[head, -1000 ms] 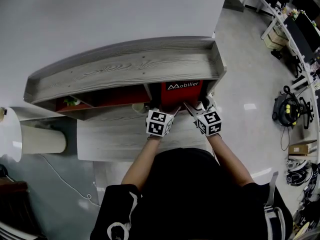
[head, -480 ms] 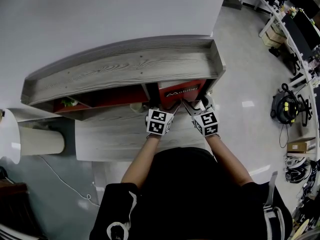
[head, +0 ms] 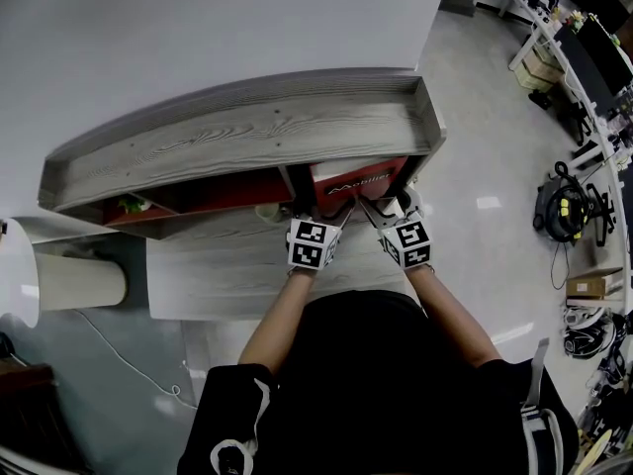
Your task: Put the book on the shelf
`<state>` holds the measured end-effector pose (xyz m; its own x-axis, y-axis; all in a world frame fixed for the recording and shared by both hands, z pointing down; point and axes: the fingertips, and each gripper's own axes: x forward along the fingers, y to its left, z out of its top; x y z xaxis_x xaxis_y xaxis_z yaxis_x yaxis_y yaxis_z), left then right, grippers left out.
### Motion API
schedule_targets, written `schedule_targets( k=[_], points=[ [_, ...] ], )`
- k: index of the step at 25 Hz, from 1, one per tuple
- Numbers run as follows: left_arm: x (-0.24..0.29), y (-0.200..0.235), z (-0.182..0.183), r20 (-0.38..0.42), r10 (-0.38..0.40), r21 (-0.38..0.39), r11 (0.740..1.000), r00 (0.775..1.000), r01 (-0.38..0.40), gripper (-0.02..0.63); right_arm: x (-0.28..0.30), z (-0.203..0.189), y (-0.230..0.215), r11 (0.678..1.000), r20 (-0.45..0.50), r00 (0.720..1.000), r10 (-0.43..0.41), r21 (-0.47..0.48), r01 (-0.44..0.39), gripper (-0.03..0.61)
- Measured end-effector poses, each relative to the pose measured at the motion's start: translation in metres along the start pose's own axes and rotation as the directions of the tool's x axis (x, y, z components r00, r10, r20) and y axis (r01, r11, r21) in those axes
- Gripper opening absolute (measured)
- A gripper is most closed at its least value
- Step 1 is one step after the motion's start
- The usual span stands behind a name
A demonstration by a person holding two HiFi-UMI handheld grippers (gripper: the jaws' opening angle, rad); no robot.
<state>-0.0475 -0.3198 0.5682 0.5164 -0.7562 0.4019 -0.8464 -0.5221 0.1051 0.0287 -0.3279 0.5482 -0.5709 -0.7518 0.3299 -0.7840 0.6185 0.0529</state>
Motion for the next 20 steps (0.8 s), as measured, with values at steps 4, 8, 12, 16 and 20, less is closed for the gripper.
schedule_targets(
  k=[4,8,12,16,20],
  points=[
    [-0.006,0.001,-0.002,0.0,0.006,-0.009,1.0,1.0,-0.006,0.347,0.002,-0.001,0.001,1.0,-0.001,1.0,0.007,0.015,-0.007,0.313],
    [-0.012,0.002,-0.003,0.001,0.014,-0.02,1.0,1.0,-0.014,0.347,0.004,-0.001,0.0,0.999,-0.005,1.0,-0.007,0.032,0.007,0.296],
    [-0.013,0.002,-0.005,-0.003,0.019,-0.011,1.0,1.0,-0.019,0.345,0.005,-0.001,-0.001,0.999,-0.002,1.0,-0.013,0.038,0.013,0.288],
    [-0.015,0.003,-0.006,-0.005,0.03,-0.02,0.999,1.0,-0.03,0.344,0.005,-0.001,0.001,0.999,0.002,1.0,-0.015,0.038,0.015,0.288],
    [-0.022,0.003,-0.006,0.018,0.021,-0.049,0.999,1.0,-0.02,0.344,0.005,-0.002,0.003,0.999,0.0,1.0,-0.01,0.04,0.01,0.288]
  ],
)
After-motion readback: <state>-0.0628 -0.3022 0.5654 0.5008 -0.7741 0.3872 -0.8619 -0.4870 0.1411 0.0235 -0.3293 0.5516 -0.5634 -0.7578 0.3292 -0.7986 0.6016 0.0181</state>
